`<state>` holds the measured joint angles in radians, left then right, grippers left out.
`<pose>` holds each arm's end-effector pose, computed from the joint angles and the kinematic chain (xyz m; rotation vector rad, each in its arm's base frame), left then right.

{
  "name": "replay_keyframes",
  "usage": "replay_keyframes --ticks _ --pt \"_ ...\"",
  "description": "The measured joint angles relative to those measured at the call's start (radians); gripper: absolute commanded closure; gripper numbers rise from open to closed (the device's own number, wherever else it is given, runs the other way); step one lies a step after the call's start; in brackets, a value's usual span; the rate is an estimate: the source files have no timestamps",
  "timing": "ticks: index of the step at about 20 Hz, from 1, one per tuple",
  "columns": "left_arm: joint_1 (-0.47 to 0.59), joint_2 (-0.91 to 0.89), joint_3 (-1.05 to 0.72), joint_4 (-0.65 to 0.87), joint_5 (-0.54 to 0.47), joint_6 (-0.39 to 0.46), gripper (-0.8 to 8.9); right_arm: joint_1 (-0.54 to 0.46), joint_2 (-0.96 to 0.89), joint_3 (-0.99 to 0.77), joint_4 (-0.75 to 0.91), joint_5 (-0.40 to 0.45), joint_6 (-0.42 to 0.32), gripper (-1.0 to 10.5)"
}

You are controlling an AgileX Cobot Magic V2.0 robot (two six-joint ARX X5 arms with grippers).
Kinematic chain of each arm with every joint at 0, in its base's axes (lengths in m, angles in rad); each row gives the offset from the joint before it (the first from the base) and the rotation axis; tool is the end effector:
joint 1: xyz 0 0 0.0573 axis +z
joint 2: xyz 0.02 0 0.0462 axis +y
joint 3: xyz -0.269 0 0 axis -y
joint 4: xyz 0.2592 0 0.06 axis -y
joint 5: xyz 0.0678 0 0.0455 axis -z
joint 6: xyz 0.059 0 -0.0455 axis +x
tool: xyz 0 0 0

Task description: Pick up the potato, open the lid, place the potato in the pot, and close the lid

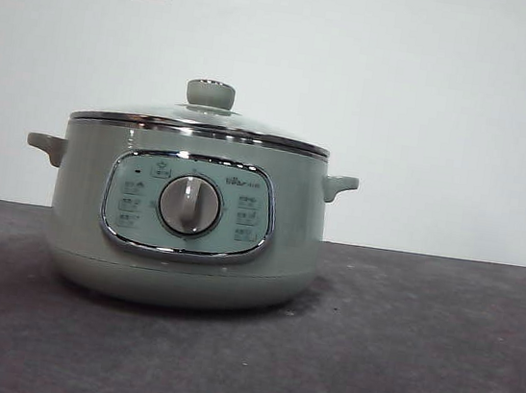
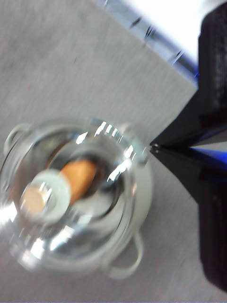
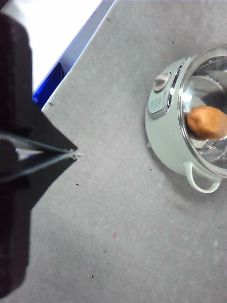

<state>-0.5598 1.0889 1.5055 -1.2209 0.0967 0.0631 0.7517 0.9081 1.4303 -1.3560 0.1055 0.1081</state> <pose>0.1629 -0.1088 0.4105 0.2454 0.7774 -0.6458 0.1023 0.0871 0.4032 -0.2530 0.8006 0.5637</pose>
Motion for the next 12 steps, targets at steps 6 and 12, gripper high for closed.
replay_keyframes --ticks 6,12 --pt "0.306 -0.326 -0.522 0.610 0.003 0.094 8.16 0.000 0.000 0.000 0.000 0.000 0.000 9.5" --pt "0.478 -0.803 -1.256 1.092 0.003 0.036 8.17 0.000 0.000 0.000 0.000 0.000 0.000 9.5"
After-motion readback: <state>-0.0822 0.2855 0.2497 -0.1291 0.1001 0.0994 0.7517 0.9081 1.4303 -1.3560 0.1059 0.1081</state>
